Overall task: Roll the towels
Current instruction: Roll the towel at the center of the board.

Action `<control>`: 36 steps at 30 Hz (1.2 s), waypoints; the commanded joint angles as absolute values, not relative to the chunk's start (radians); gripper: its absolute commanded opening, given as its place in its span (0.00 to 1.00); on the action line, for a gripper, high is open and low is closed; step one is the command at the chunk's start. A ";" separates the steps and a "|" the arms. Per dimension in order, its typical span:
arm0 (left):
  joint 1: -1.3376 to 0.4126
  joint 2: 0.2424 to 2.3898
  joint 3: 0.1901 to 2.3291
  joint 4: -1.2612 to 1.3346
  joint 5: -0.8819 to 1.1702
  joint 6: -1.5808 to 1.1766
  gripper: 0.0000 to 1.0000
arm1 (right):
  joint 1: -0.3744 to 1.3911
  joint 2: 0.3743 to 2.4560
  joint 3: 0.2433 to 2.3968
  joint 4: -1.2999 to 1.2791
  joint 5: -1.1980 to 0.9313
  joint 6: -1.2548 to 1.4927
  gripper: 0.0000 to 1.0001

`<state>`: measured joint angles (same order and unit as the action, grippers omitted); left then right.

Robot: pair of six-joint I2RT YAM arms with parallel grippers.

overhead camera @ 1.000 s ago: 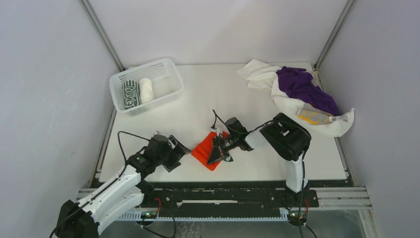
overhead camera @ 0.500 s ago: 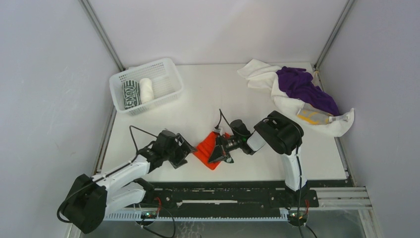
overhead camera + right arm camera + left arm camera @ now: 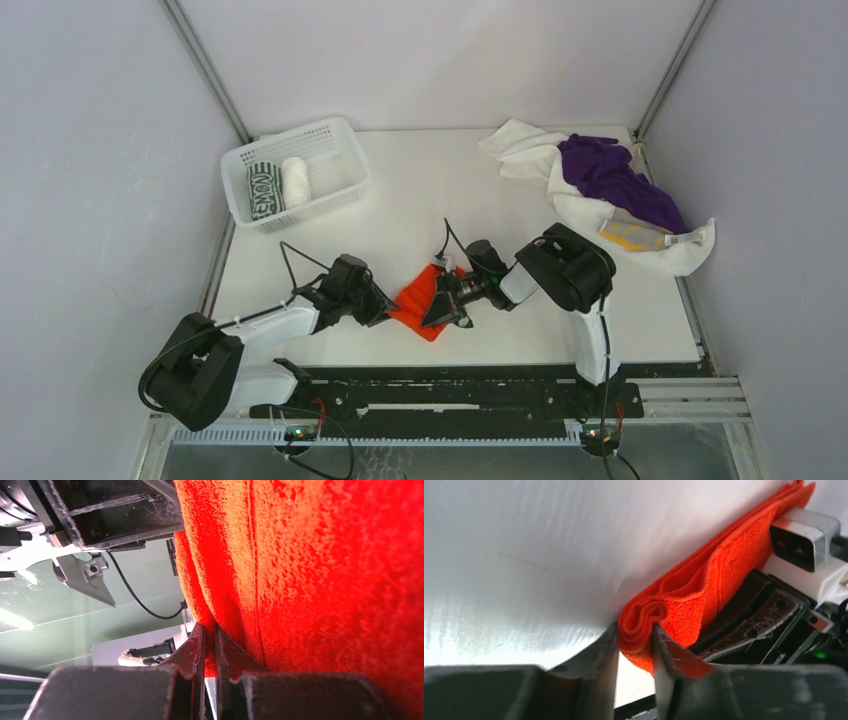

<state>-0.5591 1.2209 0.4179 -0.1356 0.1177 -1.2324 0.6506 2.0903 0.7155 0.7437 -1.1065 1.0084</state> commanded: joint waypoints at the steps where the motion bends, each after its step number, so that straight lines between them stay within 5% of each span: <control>1: -0.569 1.257 0.468 -0.195 0.106 -1.162 0.25 | 0.646 2.028 0.718 0.598 -1.034 0.920 0.01; 6: -0.569 1.271 0.537 -0.329 0.083 -1.116 0.01 | 0.681 1.889 0.760 0.331 -0.927 0.736 0.13; 13: -0.568 1.269 0.595 -0.485 0.042 -1.095 0.00 | 0.819 1.653 0.873 -0.070 -0.572 0.427 0.41; 19: -0.563 1.298 0.662 -0.576 0.026 -1.084 0.00 | 1.020 1.577 0.962 -0.230 -0.123 0.258 0.56; 27: -0.550 1.344 0.711 -0.617 0.038 -1.060 0.00 | 1.271 1.608 0.993 -0.240 0.283 0.119 0.56; 36: -0.543 1.386 0.723 -0.612 0.052 -1.054 0.00 | 1.412 1.764 1.087 -0.286 0.474 0.026 0.50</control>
